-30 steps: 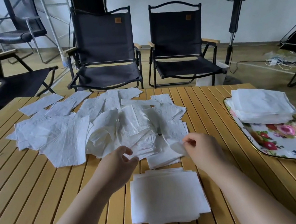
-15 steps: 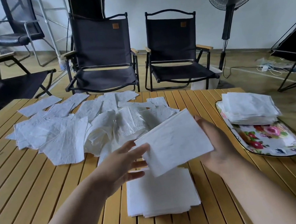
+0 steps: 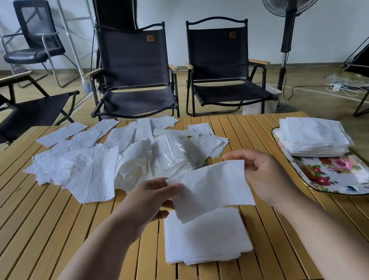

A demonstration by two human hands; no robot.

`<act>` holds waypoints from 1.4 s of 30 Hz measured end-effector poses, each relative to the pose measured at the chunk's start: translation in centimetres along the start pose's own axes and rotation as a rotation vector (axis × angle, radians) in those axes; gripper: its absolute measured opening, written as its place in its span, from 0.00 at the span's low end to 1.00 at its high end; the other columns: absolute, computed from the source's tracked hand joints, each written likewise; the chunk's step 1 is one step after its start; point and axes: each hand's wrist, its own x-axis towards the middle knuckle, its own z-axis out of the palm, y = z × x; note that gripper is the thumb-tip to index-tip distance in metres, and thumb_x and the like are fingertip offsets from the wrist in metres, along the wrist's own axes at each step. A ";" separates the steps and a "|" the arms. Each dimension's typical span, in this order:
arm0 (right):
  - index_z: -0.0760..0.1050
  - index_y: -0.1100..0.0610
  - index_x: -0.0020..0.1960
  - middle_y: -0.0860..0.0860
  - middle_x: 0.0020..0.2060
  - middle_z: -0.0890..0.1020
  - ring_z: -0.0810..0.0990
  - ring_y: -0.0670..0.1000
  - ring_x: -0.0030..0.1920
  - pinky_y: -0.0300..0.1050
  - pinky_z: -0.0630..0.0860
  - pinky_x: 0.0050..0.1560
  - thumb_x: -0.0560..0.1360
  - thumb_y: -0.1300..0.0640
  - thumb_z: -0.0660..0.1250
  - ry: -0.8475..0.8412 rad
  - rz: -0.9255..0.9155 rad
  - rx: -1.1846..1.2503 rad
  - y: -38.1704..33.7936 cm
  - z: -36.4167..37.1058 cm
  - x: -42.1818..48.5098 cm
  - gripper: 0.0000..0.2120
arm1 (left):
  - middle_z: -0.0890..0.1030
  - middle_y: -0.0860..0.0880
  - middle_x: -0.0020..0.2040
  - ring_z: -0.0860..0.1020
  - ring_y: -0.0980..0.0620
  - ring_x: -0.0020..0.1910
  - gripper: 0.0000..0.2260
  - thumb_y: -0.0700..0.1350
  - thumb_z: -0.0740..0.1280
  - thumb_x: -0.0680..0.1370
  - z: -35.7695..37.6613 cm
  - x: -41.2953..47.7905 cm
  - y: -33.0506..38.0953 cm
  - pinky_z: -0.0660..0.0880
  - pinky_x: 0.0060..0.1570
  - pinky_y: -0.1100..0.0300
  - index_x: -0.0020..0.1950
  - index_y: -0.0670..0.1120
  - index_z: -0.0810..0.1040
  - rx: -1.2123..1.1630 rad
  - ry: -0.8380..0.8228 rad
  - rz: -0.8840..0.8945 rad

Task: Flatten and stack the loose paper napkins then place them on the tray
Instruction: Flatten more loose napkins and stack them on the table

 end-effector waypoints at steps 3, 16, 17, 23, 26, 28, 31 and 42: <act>0.85 0.47 0.48 0.42 0.43 0.87 0.83 0.41 0.43 0.32 0.74 0.33 0.77 0.62 0.71 0.008 0.013 0.042 -0.3 0.0 -0.1 0.10 | 0.85 0.47 0.54 0.80 0.49 0.49 0.11 0.46 0.72 0.77 -0.1 -0.2 0.2 0.73 0.50 0.55 0.59 0.52 0.81 -0.033 -0.028 0.048; 0.84 0.51 0.48 0.45 0.41 0.86 0.84 0.45 0.40 0.36 0.76 0.32 0.78 0.60 0.71 -0.066 -0.013 0.068 -0.8 -0.1 -0.3 0.06 | 0.80 0.57 0.35 0.74 0.63 0.33 0.01 0.44 0.73 0.77 1.5 0.2 -0.5 0.70 0.35 0.71 0.47 0.47 0.83 0.276 0.022 0.253; 0.84 0.50 0.48 0.45 0.41 0.86 0.84 0.45 0.41 0.37 0.76 0.33 0.78 0.59 0.70 -0.062 -0.006 0.066 -1.0 -0.2 -0.4 0.06 | 0.80 0.58 0.34 0.74 0.64 0.32 0.02 0.44 0.72 0.77 1.5 0.3 -0.4 0.71 0.35 0.72 0.47 0.46 0.83 0.262 0.038 0.255; 0.82 0.56 0.50 0.56 0.46 0.85 0.85 0.53 0.47 0.48 0.75 0.46 0.75 0.35 0.64 -0.186 0.233 0.195 -1.5 -0.6 -0.7 0.24 | 0.84 0.45 0.42 0.80 0.56 0.40 0.07 0.45 0.69 0.79 0.8 0.1 -0.1 0.77 0.41 0.62 0.50 0.43 0.83 0.119 0.055 0.189; 0.83 0.57 0.51 0.56 0.45 0.87 0.86 0.53 0.47 0.52 0.80 0.51 0.70 0.45 0.77 -0.282 0.203 0.048 -1.0 -0.4 -0.8 0.18 | 0.85 0.43 0.44 0.81 0.53 0.40 0.08 0.47 0.69 0.80 0.9 -0.1 -0.2 0.78 0.43 0.60 0.50 0.43 0.83 0.143 0.036 0.158; 0.84 0.57 0.52 0.52 0.45 0.88 0.87 0.52 0.47 0.52 0.82 0.53 0.73 0.55 0.76 -0.307 0.231 -0.006 -0.5 -0.4 -0.7 0.09 | 0.85 0.45 0.42 0.82 0.52 0.39 0.09 0.47 0.69 0.80 0.8 -0.1 -0.3 0.79 0.42 0.59 0.48 0.42 0.83 0.153 0.023 0.131; 0.83 0.60 0.54 0.54 0.45 0.88 0.87 0.54 0.45 0.46 0.82 0.42 0.75 0.58 0.74 -0.423 0.401 0.014 0.2 -1.3 -0.4 0.09 | 0.85 0.47 0.39 0.80 0.51 0.37 0.08 0.48 0.71 0.78 0.4 0.3 -0.7 0.78 0.42 0.56 0.45 0.44 0.84 0.188 0.018 0.064; 0.78 0.55 0.43 0.49 0.36 0.82 0.78 0.49 0.33 0.43 0.75 0.37 0.76 0.45 0.71 -0.340 0.470 -0.679 3.0 0.0 0.4 0.13 | 0.80 0.53 0.40 0.78 0.55 0.37 0.08 0.54 0.67 0.79 0.3 2.0 -2.5 0.70 0.34 0.62 0.49 0.51 0.78 0.915 0.053 -0.052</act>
